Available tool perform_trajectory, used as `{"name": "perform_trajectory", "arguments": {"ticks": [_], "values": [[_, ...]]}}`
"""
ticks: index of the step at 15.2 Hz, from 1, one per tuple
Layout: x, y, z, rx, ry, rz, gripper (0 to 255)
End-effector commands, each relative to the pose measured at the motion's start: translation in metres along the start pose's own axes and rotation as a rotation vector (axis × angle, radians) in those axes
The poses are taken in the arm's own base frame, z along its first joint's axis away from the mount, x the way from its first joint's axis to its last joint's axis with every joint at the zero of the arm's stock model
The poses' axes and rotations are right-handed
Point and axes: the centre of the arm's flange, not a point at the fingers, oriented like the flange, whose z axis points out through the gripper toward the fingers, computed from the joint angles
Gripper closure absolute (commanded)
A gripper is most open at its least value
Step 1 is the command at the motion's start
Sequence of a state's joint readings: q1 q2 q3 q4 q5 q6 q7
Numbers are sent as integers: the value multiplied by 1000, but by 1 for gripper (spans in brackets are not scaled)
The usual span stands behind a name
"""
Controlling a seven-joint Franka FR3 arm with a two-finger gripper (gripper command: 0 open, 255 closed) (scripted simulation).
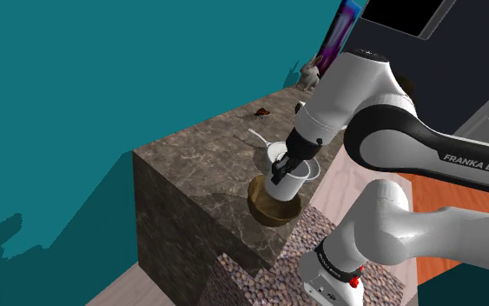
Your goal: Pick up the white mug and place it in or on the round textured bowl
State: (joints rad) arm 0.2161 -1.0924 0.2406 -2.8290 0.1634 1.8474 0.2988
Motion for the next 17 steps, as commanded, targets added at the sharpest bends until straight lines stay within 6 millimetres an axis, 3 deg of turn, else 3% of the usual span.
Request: {"name": "perform_trajectory", "arguments": {"ticks": [1,10,11,16,17], "values": [[-1,-1,10,0,1,0,255],[-2,-1,18,0,1,0,255],[-2,-1,18,0,1,0,0],[-2,-1,18,0,1,0,0],[-2,-1,4,0,1,0,0]]}}
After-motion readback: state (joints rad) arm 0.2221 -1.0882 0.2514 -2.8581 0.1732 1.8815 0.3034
